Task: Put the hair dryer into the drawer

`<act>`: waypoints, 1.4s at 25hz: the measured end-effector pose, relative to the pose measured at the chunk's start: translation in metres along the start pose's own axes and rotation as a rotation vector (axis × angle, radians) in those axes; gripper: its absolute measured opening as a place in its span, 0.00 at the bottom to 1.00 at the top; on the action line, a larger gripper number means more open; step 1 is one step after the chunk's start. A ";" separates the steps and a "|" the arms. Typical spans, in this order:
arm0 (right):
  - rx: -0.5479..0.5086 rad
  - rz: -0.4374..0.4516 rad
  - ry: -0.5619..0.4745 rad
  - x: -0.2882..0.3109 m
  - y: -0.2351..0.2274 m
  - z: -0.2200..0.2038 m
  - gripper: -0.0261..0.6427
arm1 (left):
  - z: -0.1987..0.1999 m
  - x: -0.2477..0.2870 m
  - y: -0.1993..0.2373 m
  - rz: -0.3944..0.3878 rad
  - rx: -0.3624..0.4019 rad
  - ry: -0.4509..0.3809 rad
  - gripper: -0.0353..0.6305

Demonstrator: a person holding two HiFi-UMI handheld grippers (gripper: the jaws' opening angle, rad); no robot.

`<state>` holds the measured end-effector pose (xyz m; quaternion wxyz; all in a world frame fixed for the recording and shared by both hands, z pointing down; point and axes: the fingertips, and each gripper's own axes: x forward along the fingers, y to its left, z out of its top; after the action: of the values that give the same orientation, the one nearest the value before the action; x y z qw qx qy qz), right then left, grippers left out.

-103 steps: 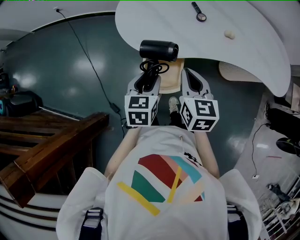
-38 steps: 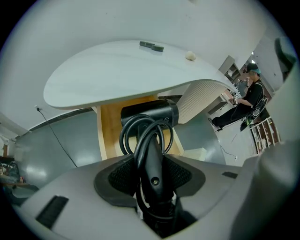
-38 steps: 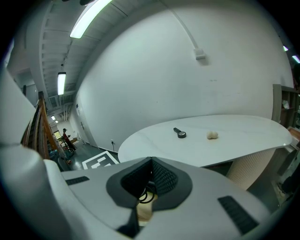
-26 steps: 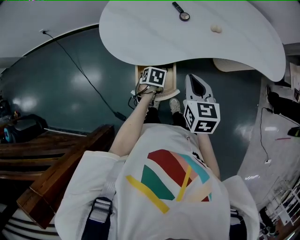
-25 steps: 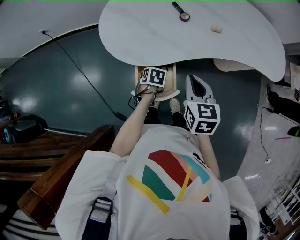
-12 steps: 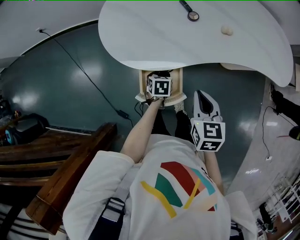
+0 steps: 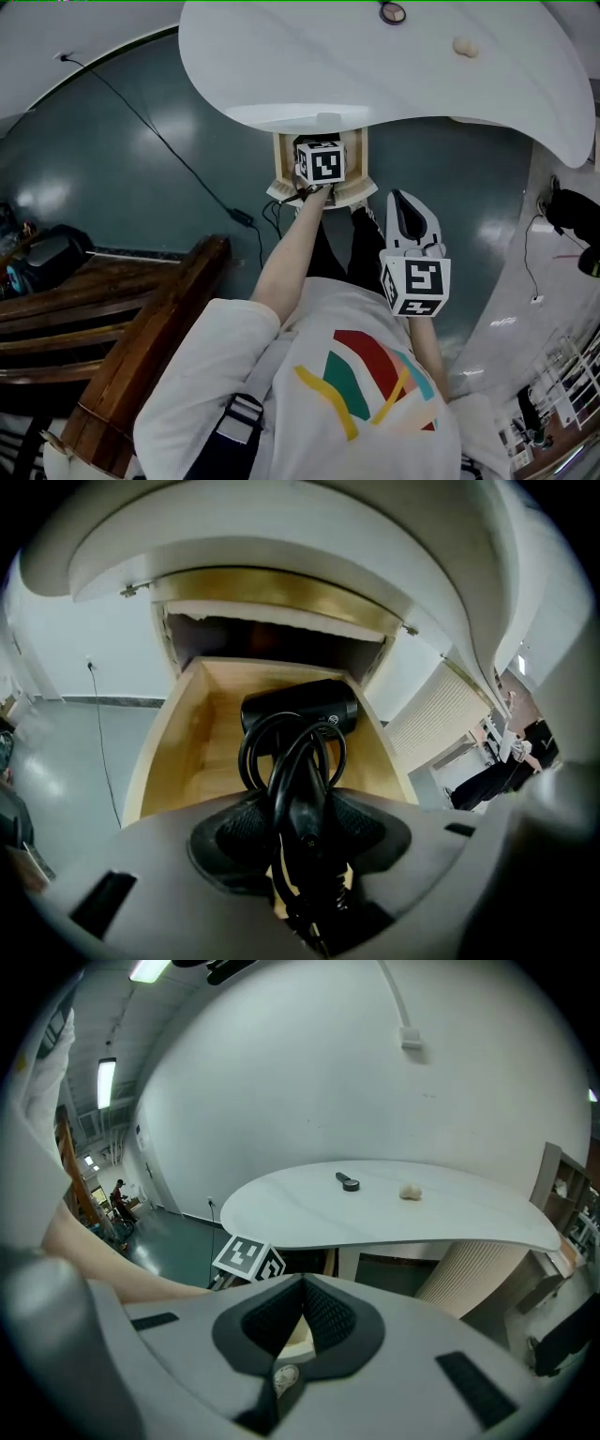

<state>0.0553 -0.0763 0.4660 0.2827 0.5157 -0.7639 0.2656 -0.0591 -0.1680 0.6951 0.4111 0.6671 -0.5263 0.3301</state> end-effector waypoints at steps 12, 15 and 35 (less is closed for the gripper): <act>-0.017 0.003 0.045 0.008 0.011 -0.018 0.06 | 0.005 0.024 0.018 0.004 0.001 -0.056 0.35; -0.017 0.005 0.056 0.011 0.013 -0.020 0.06 | 0.008 0.029 0.016 -0.012 0.020 -0.085 0.35; 0.019 0.019 0.060 0.020 0.027 -0.036 0.06 | -0.002 0.049 0.023 0.018 0.058 -0.091 0.35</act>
<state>0.0295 -0.0549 0.5025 0.2980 0.5030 -0.7574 0.2908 -0.0705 -0.1896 0.7431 0.3642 0.6882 -0.5409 0.3182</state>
